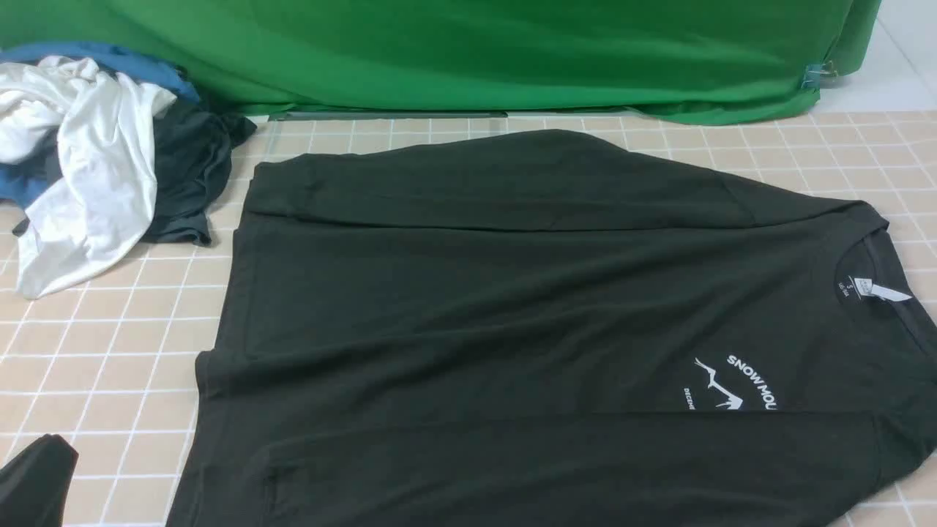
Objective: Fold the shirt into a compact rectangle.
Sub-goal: 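Grasp the left edge of the dark T-shirt lying flat on the table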
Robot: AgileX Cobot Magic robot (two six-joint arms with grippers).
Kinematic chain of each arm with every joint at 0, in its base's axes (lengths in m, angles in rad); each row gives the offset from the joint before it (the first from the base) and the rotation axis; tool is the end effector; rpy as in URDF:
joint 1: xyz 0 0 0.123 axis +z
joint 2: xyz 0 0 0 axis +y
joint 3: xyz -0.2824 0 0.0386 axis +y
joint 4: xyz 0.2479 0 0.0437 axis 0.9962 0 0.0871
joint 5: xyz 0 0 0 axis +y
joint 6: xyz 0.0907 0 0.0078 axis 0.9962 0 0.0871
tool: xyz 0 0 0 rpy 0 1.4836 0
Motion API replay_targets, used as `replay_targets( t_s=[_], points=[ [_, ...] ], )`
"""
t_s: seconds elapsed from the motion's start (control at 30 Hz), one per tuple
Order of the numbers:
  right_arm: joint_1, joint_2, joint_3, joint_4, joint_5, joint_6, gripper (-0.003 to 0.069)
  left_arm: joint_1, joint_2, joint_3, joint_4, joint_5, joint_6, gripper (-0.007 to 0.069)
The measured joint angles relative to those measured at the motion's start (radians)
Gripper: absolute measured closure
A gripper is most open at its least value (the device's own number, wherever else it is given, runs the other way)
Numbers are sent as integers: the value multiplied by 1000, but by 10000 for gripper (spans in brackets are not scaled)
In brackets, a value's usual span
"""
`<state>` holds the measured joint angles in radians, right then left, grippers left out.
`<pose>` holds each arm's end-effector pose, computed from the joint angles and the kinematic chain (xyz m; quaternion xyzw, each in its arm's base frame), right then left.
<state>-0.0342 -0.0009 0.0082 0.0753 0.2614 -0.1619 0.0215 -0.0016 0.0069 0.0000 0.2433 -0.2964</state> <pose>0.0553 -0.0001 0.1867 -0.0273 0.7676 -0.0320 0.6396 0.0555 0.0012 0.1888 -0.1206 0.7522 -0.0888 0.6417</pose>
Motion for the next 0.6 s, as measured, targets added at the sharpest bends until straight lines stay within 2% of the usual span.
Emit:
replay_targets(
  t_s=[0.47,0.6],
  points=[
    [0,0,0,0,0,0,419,0,0,0,24,0,25,611],
    [0,0,0,0,0,0,419,0,0,0,76,-23,43,611]
  ],
)
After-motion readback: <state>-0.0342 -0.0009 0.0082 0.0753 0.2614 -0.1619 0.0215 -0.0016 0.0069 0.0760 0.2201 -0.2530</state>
